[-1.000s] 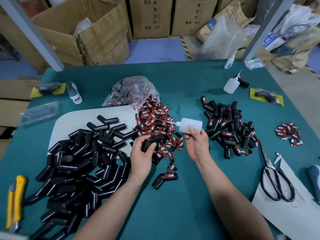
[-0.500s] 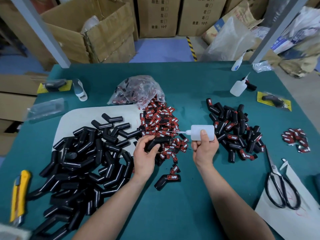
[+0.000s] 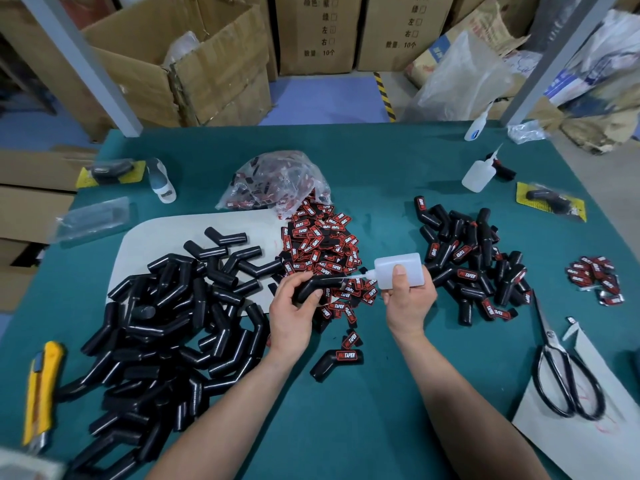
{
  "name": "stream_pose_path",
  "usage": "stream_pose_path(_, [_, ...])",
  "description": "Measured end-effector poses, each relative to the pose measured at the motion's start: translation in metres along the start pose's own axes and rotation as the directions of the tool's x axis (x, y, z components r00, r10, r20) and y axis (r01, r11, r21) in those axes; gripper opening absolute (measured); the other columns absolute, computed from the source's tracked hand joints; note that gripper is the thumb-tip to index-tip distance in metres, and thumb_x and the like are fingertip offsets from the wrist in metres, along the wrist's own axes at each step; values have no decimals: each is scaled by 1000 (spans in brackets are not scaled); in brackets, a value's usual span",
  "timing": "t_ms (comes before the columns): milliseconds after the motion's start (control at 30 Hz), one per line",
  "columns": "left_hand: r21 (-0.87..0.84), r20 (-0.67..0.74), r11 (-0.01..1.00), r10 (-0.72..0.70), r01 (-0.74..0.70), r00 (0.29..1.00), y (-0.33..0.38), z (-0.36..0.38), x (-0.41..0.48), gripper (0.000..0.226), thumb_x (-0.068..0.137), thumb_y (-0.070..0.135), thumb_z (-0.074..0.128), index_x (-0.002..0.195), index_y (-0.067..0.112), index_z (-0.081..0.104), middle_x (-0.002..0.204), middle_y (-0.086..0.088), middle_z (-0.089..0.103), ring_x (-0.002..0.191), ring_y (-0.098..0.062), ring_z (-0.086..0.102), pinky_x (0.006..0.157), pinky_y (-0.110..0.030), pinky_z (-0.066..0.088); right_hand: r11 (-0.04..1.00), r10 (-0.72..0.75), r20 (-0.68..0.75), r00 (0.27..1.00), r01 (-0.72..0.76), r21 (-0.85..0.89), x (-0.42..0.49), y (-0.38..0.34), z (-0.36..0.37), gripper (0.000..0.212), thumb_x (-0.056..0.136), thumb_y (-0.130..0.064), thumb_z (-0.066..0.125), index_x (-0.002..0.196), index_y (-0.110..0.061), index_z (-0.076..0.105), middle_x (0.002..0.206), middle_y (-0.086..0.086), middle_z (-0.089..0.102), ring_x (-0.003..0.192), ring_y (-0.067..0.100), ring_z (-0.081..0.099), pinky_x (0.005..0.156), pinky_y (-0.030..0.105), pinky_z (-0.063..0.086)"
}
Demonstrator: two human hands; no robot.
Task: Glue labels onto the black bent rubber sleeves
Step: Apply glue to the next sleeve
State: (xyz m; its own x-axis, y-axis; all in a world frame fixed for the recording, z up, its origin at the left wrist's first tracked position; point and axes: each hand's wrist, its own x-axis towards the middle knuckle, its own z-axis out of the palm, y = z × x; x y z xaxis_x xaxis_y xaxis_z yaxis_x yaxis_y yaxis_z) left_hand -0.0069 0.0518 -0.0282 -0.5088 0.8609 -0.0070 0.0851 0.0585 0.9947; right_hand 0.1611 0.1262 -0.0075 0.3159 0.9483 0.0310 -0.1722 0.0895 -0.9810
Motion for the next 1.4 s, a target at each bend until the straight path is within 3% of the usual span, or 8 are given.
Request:
stream_pose_path(300, [6,-13,1000,13,-13,1000,1,1,0,56,90,6,77,107,59,67,118,24,66,114,0,63,91,-7,46,998,-31,-11,999,30,-59,3,9,-4,24,78,-46,69,76,-23,60,65,0,58,56,24,58,42,24,45])
stream_pose_path(433, [-6,-10,1000,24,-24,1000,0,1,0,57,90,4,77,107,58,68,118,21,66,115,-4,64,98,-13,47,988,-43,-20,999,40,-148,6,14,-9,22,79,-49,69,72,-29,61,67,10,55,63,28,57,48,49,48])
stream_pose_path(500, [-9,-6,1000,21,-21,1000,0,1,0,57,90,4,77,107,58,68,118,21,66,116,-4,63,100,-16,48,987,-37,-22,999,33,-155,7,16,-9,22,79,-50,69,73,-30,61,69,11,55,65,30,56,52,54,47])
stream_pose_path(633, [-13,-1,1000,2,-2,1000,-1,1,0,57,90,6,77,107,59,68,119,24,65,116,-3,63,100,-18,50,988,-30,-20,999,27,-149,7,15,-9,30,79,-54,70,74,-26,60,68,11,56,62,28,57,50,47,47])
stream_pose_path(867, [-19,8,1000,-6,6,1000,-1,1,0,47,89,4,77,108,47,69,119,21,66,117,-4,63,104,-24,50,985,-31,-26,999,26,-169,7,16,-8,27,80,-49,69,75,-25,58,69,12,56,63,30,56,50,53,47])
stream_pose_path(1167, [-13,4,1000,-14,14,1000,-1,1,0,46,89,4,77,109,44,69,119,21,66,116,-6,64,105,-35,53,989,-26,-5,1000,25,-148,5,14,-8,31,80,-48,68,78,-19,57,68,13,56,61,27,54,52,38,44])
stream_pose_path(1267, [-9,-3,1000,-3,3,1000,-1,1,0,49,89,4,77,107,49,69,119,21,65,117,-7,64,103,-32,53,989,-26,1,1000,26,-144,6,15,-8,30,80,-47,68,78,-19,57,69,13,57,61,27,55,52,39,44])
stream_pose_path(1400, [-3,-21,1000,31,-31,999,0,2,0,59,88,1,77,106,57,68,117,24,65,114,-1,63,96,-14,49,990,-25,4,1000,25,-136,5,14,-7,31,79,-47,67,78,-18,57,68,11,56,61,26,54,51,37,44])
